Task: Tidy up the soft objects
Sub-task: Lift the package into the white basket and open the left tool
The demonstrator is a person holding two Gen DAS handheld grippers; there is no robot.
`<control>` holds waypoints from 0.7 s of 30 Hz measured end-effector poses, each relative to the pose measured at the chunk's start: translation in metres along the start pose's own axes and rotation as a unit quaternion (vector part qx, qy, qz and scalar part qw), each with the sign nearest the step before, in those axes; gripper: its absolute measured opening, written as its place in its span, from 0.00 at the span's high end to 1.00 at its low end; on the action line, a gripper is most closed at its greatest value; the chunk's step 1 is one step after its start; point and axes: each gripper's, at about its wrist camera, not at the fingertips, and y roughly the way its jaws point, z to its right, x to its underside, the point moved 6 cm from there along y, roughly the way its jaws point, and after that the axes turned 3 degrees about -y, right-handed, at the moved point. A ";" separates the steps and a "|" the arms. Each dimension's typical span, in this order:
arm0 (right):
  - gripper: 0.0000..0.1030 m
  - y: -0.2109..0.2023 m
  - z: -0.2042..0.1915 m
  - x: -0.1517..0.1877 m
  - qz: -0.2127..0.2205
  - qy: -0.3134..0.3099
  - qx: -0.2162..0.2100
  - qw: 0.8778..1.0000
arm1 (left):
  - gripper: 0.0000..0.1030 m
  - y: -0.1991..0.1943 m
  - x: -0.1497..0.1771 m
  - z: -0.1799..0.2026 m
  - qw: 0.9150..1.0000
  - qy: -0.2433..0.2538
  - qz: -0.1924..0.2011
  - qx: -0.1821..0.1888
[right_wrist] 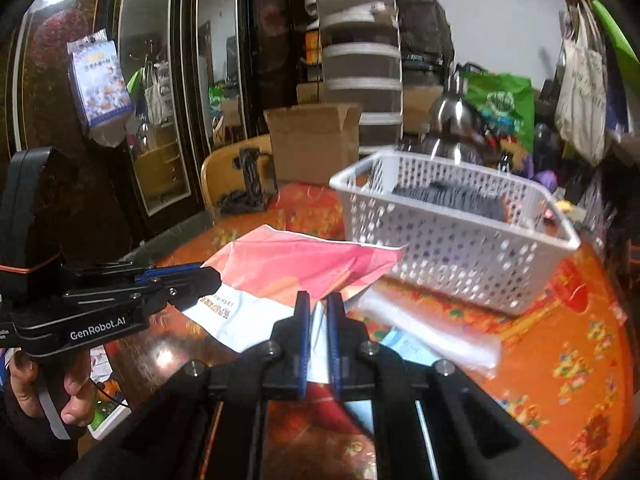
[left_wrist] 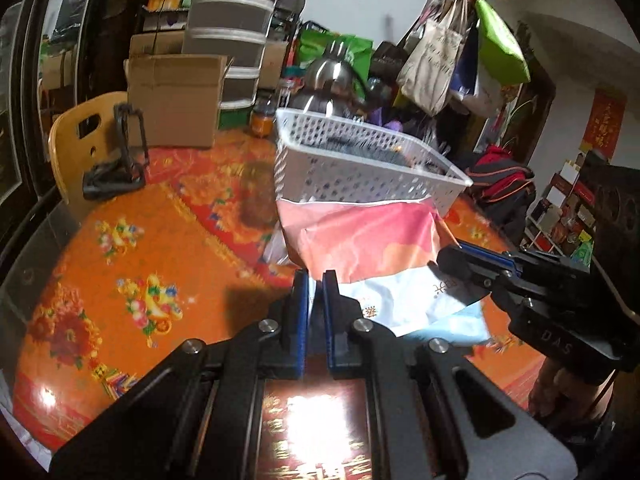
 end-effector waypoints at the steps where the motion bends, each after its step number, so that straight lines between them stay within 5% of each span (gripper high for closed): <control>1: 0.93 -0.004 0.001 -0.005 0.005 -0.001 0.003 1.000 | 0.94 -0.002 -0.005 0.004 1.000 0.004 0.003 0.001; 12: 0.93 -0.038 0.046 -0.064 0.052 0.003 0.044 0.998 | 0.94 0.007 -0.087 0.060 0.998 0.042 0.033 0.017; 21: 0.93 -0.007 0.128 -0.131 0.058 0.030 0.082 0.994 | 0.94 0.091 -0.189 0.093 0.998 0.058 0.021 0.003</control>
